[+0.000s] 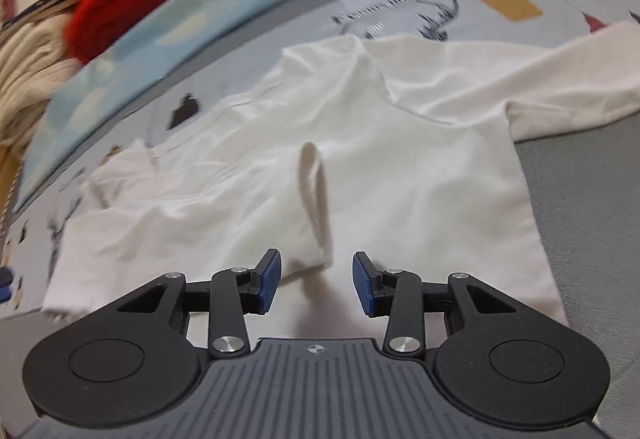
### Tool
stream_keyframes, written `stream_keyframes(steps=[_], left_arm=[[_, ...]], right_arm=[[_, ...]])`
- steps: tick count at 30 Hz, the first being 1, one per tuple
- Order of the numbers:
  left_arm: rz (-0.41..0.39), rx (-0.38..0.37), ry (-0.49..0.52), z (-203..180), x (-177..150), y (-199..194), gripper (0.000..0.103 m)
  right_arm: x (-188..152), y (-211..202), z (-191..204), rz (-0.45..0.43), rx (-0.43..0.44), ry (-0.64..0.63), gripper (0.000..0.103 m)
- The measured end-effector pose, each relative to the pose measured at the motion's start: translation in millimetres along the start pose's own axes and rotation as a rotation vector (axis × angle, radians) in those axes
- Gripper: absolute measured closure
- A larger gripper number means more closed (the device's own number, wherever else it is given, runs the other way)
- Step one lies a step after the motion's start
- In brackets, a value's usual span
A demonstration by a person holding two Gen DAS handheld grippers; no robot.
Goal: Fold small clothes
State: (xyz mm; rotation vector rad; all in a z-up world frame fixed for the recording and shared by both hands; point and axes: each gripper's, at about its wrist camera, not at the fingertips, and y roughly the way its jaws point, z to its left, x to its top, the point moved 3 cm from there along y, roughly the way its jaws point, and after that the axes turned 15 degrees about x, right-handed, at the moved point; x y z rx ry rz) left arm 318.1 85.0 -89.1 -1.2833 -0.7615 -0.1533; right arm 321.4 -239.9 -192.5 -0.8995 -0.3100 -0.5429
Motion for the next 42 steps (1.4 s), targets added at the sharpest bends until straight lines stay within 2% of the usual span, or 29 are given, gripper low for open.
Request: stream_keyframes(steps=[2,5,9,13,14,17,20,23,24,27,28,29,30,32,33,37,38,39,40,41,42], left_arm=[[-0.006,0.003,0.023,-3,0,3,0.065],[0.011,-0.006,0.002,-2,2,8,0.065],[0.016,-0.014,-0.017,-3,6,7,0.065],[0.001,-0.03,-0.02,-7,9,0,0.063],[-0.002,-0.029,-0.018,-8,10,0,0.062],[0.003,-0.022,-0.011,-11,10,3,0.062],[0.006,-0.021,-0.017,-11,13,5,0.062],[0.008,-0.024,-0.041,-6,17,5,0.061],[0.008,-0.024,-0.045,-6,17,5,0.061],[0.01,-0.017,-0.034,-8,17,6,0.061],[0.013,-0.015,-0.03,-10,16,7,0.06],[0.017,-0.014,-0.031,-10,16,8,0.06],[0.021,-0.015,-0.035,-11,15,9,0.058],[0.027,-0.022,-0.05,-11,16,10,0.057],[0.03,-0.024,-0.058,-10,16,11,0.057],[0.033,-0.02,-0.082,0,20,13,0.057],[0.032,-0.015,-0.088,3,22,14,0.057],[0.034,-0.006,-0.1,8,23,15,0.057],[0.038,0.001,-0.113,11,24,17,0.057],[0.041,0.006,-0.125,15,25,18,0.057],[0.045,0.011,-0.138,18,25,19,0.057]], right_arm=[[3,7,-3,-0.001,-0.004,0.019,0.062],[8,14,-1,-0.017,-0.002,0.005,0.062],[13,19,1,-0.052,-0.049,-0.008,0.063],[16,19,5,-0.096,-0.061,-0.015,0.101],[17,19,7,-0.105,-0.061,-0.03,0.103],[21,19,15,-0.126,-0.058,-0.081,0.103],[29,7,22,-0.201,-0.067,-0.131,0.103],[41,-11,28,-0.284,-0.038,-0.164,0.103],[42,-13,27,-0.285,-0.026,-0.164,0.103],[41,0,16,-0.166,-0.009,-0.116,0.101],[38,8,9,-0.118,-0.01,-0.081,0.094],[36,15,3,-0.076,-0.01,-0.044,0.08],[34,19,-1,-0.062,-0.016,-0.021,0.073],[32,25,-2,-0.065,-0.044,-0.012,0.051],[32,30,0,-0.059,-0.055,-0.024,0.05],[22,42,7,-0.027,-0.075,-0.073,0.05],[21,43,10,-0.022,-0.081,-0.097,0.053],[21,43,14,-0.015,-0.087,-0.121,0.058],[21,45,18,-0.005,-0.089,-0.145,0.072],[20,46,21,0.012,-0.086,-0.166,0.082],[20,48,23,0.021,-0.088,-0.18,0.085]])
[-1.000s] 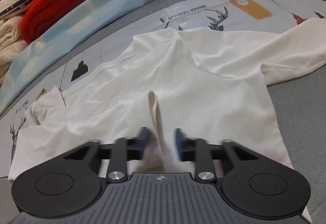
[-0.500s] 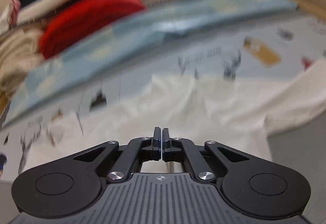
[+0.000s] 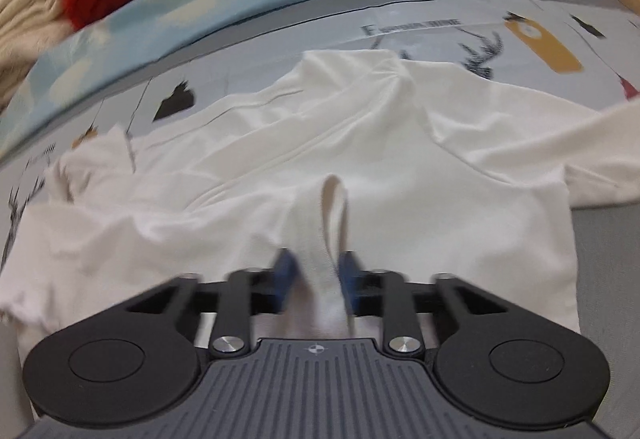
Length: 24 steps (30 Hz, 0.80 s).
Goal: Fold small clothes
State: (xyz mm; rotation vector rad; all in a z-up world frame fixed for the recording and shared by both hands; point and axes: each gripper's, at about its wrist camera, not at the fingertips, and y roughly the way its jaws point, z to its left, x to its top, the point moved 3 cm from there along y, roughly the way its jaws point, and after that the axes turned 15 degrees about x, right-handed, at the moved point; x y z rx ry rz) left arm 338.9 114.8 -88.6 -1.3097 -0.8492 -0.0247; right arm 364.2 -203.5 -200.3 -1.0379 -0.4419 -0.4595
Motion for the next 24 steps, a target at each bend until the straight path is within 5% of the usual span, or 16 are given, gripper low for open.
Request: stream_keyframes(steps=[2,5,9,11,13,16,24], left_arm=[[0.004,0.016,-0.027,6,2,3,0.057],[0.008,0.04,-0.057,14,6,7,0.057],[0.018,0.058,-0.096,24,9,10,0.057],[0.023,0.066,-0.099,26,9,12,0.057],[0.032,0.064,-0.097,25,7,14,0.057],[0.042,0.05,-0.075,17,3,19,0.057],[0.092,0.02,0.041,-13,-18,42,0.057]], right_arm=[[2,-1,3,0.004,0.007,-0.025,0.097],[9,-9,5,-0.043,0.017,-0.038,0.098],[39,-55,5,-0.281,0.061,-0.069,0.098],[47,-65,-7,-0.334,-0.044,-0.1,0.098],[50,-59,-39,-0.285,-0.139,-0.016,0.098],[50,-53,-81,-0.222,-0.161,0.131,0.098],[57,-63,-91,-0.236,-0.191,0.088,0.098]])
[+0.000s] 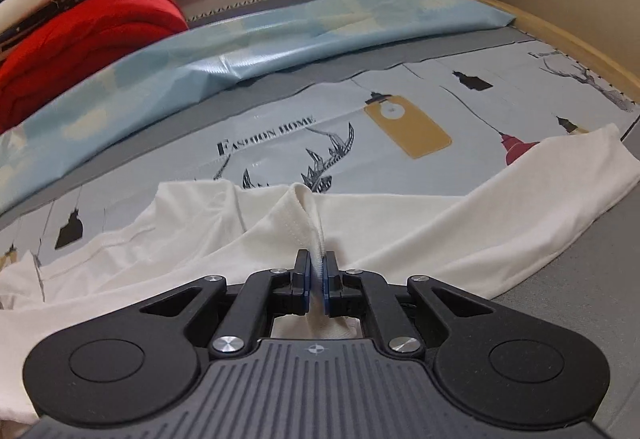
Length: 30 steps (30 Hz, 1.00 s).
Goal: Fold small clothes
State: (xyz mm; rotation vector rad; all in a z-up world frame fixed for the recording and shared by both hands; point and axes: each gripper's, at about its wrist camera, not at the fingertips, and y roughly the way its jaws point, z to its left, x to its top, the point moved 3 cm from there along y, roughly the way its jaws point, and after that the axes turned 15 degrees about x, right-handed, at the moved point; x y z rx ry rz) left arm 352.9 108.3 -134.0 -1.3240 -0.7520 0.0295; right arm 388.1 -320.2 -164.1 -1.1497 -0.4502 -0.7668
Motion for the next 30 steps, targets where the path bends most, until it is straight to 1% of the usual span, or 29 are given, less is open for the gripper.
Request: stream_keyframes(steps=[2,4,7,8,9,10,11,12,14,15,17,18,20,21,22,23,24,25,27,28,29,30], left_arm=[[0.033,-0.013,0.026,-5,-6,9,0.057],[0.051,-0.025,0.04,-8,-10,15,0.053],[0.061,-0.039,0.064,-12,-13,20,0.054],[0.067,-0.05,0.076,-13,-14,23,0.058],[0.069,-0.06,0.092,-14,-14,24,0.079],[0.065,-0.062,0.126,-16,-15,25,0.093],[0.062,-0.031,0.146,-14,-14,26,0.099],[0.06,-0.004,0.135,-8,-12,28,0.1],[0.064,0.076,0.096,8,-8,32,0.1],[0.067,0.101,0.079,14,-6,34,0.099],[0.088,0.095,0.036,20,-3,35,0.098],[0.072,0.095,0.036,18,-2,31,0.095],[0.002,0.086,0.046,12,2,19,0.09],[-0.028,0.064,0.046,10,3,14,0.089],[-0.04,0.035,0.037,8,5,10,0.089],[-0.032,-0.001,0.035,5,4,8,0.089],[-0.005,-0.03,0.043,2,2,11,0.089],[0.033,-0.026,0.055,0,-3,17,0.089],[0.118,0.033,0.079,0,-15,37,0.09],[0.159,0.05,0.072,3,-20,46,0.09],[0.178,0.046,0.05,4,-23,49,0.091],[0.174,0.043,0.033,6,-22,47,0.091]], right_arm=[[1,2,-6,0.026,0.002,0.019,0.096],[2,1,-11,0.038,0.001,0.028,0.095],[4,-1,-15,0.031,-0.02,0.019,0.095],[6,-2,-18,0.026,-0.029,0.016,0.095],[8,-4,-21,0.021,-0.031,0.023,0.095],[10,-7,-23,0.018,-0.026,0.033,0.095],[12,-9,-25,0.015,-0.017,0.043,0.095],[13,-11,-27,0.011,-0.011,0.049,0.095],[17,-15,-30,-0.003,-0.004,0.05,0.095],[19,-17,-32,-0.008,-0.006,0.049,0.095],[22,-21,-37,-0.013,-0.004,0.064,0.095],[23,-22,-40,-0.015,0.002,0.08,0.095],[25,-24,-43,-0.015,0.021,0.101,0.095],[26,-26,-43,-0.016,0.036,0.102,0.095],[27,-26,-41,-0.018,0.048,0.098,0.095],[28,-28,-39,-0.021,0.059,0.089,0.095],[29,-29,-38,-0.025,0.065,0.079,0.095],[30,-30,-37,-0.028,0.065,0.073,0.095],[31,-33,-40,-0.038,0.062,0.086,0.093],[32,-34,-45,-0.041,0.061,0.105,0.093],[33,-36,-51,-0.044,0.06,0.13,0.093],[34,-37,-59,-0.048,0.058,0.157,0.092]])
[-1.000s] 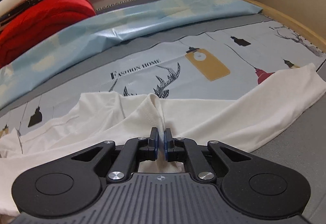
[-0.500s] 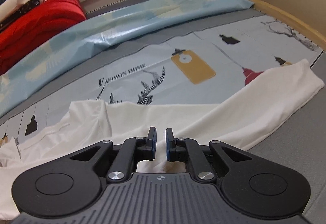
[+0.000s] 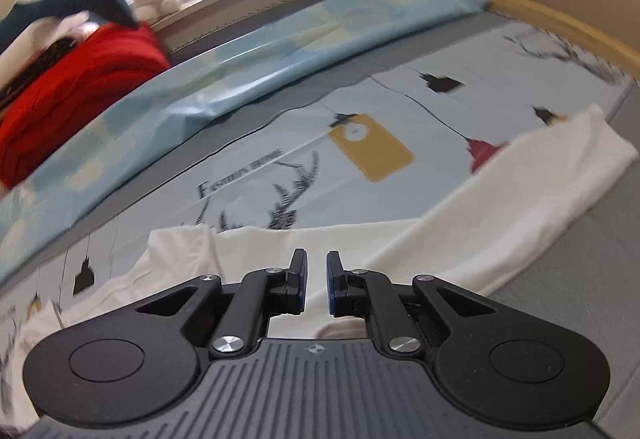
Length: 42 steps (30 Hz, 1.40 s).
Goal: Fold small clothes
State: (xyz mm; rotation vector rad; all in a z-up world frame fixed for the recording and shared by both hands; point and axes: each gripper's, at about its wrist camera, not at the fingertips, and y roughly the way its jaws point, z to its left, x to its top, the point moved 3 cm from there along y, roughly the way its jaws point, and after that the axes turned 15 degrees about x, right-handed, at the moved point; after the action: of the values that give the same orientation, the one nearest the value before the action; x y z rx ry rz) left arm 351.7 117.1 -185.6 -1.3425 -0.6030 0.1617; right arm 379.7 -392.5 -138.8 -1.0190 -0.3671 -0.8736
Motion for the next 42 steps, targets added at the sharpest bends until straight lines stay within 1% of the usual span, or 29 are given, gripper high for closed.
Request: stream_keyframes(steps=[1,2,3,4,5,8,14,17,20,24,27,29,30,31,32,35,38,40,41,42], left_arm=[[-0.026,0.003,0.003,-2,1,-6,0.091],[-0.068,0.008,0.017,-5,3,-14,0.088],[-0.097,0.013,0.03,-8,5,-20,0.085],[-0.128,0.01,0.041,-12,6,-26,0.084],[-0.139,0.0,0.044,-17,8,-30,0.081],[-0.137,-0.04,0.048,-25,8,-33,0.078],[-0.155,-0.03,0.085,-33,3,-34,0.077],[-0.167,-0.012,0.099,-32,4,-35,0.076],[-0.171,-0.001,0.107,-30,4,-34,0.076],[-0.175,-0.003,0.122,-33,3,-34,0.076],[-0.175,-0.002,0.125,-33,3,-34,0.075],[-0.178,0.0,0.124,-31,3,-34,0.075],[-0.18,-0.001,0.124,-30,3,-35,0.075],[-0.182,-0.002,0.123,-30,4,-36,0.075],[-0.184,-0.003,0.122,-29,4,-37,0.075],[-0.187,-0.004,0.115,-25,5,-38,0.075],[-0.185,-0.002,0.108,-22,6,-37,0.075],[-0.182,-0.001,0.099,-20,6,-37,0.075],[-0.183,-0.002,0.092,-18,6,-38,0.075],[-0.183,-0.003,0.084,-17,7,-39,0.075]], right_arm=[[2,-1,-8,-0.006,-0.008,0.027,0.09],[3,-2,-17,-0.01,-0.019,0.056,0.086],[5,-4,-26,-0.015,-0.03,0.088,0.084],[7,-6,-37,-0.023,-0.04,0.121,0.082],[8,-8,-46,-0.031,-0.049,0.146,0.082],[15,-17,-81,-0.069,-0.093,0.216,0.082],[30,-44,-164,-0.182,-0.16,0.36,0.082],[32,-50,-201,-0.211,-0.162,0.424,0.081],[30,-48,-229,-0.221,-0.163,0.482,0.08],[24,-34,-251,-0.22,-0.146,0.568,0.078],[20,-23,-254,-0.219,-0.162,0.579,0.078],[23,-20,-248,-0.221,-0.194,0.544,0.078],[25,-19,-246,-0.219,-0.202,0.528,0.079],[27,-18,-243,-0.221,-0.204,0.512,0.095],[28,-18,-240,-0.233,-0.213,0.489,0.1],[37,-26,-228,-0.292,-0.252,0.445,0.1],[53,-35,-195,-0.348,-0.296,0.336,0.1],[64,-40,-158,-0.373,-0.34,0.211,0.1],[67,-41,-137,-0.382,-0.351,0.143,0.1],[69,-41,-113,-0.393,-0.341,0.071,0.1]])
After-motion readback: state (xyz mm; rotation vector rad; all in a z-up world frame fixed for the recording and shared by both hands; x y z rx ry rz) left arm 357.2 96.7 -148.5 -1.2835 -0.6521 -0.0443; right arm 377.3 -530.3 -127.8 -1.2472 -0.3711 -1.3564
